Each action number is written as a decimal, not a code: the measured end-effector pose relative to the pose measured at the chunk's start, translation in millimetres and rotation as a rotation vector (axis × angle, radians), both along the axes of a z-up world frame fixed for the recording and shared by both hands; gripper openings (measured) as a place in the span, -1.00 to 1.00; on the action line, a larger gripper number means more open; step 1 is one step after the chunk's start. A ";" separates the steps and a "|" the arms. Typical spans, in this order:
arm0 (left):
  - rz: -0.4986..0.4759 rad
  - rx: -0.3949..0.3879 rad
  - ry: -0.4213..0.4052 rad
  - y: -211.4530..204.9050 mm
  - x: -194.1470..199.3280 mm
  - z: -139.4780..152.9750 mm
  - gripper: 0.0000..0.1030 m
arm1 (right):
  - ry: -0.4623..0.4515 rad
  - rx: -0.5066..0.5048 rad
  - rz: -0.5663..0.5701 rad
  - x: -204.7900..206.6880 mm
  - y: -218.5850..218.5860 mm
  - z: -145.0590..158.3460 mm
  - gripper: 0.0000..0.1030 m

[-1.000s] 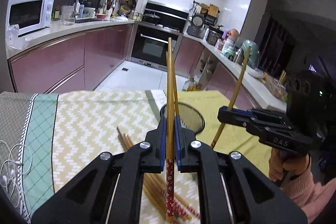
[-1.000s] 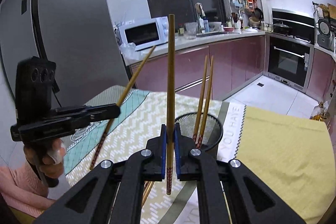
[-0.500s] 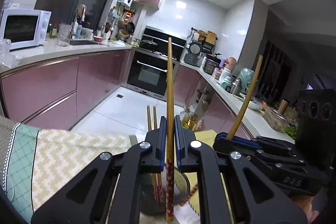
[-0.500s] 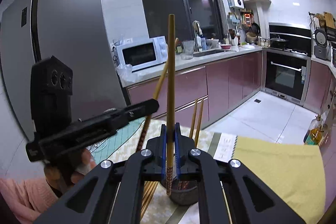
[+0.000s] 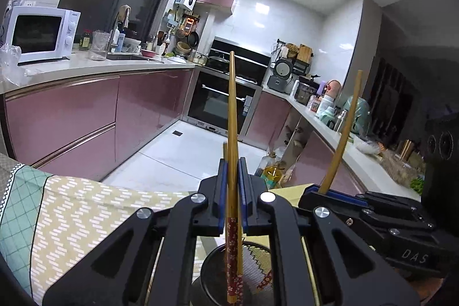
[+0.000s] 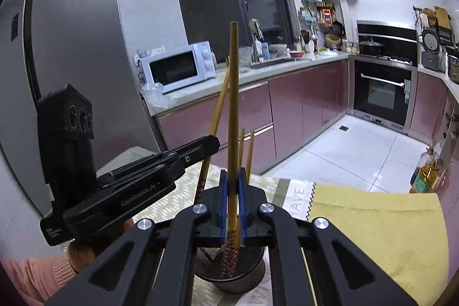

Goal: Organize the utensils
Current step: 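Drop the chopstick into the cup and open the right gripper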

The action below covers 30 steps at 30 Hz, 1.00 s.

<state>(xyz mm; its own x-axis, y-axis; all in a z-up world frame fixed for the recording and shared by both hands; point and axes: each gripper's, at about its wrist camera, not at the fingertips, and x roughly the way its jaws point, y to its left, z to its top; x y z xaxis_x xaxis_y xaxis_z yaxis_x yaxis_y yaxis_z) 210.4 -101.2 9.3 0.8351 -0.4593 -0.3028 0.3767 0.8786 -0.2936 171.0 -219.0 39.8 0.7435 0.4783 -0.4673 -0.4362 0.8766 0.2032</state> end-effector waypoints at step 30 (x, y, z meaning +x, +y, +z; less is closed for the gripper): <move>-0.030 0.160 0.144 5.8 -9.9 -43.6 -0.41 | 0.168 -0.028 -0.032 20.3 4.9 -47.8 -0.47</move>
<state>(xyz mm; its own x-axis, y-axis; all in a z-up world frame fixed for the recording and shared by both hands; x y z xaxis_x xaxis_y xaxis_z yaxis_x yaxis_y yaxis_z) 200.5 -95.4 -34.3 0.7647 -0.4198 -0.4889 0.3676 0.9073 -0.2041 191.3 -214.1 -8.0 0.6681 0.4409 -0.5994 -0.3701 0.8957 0.2465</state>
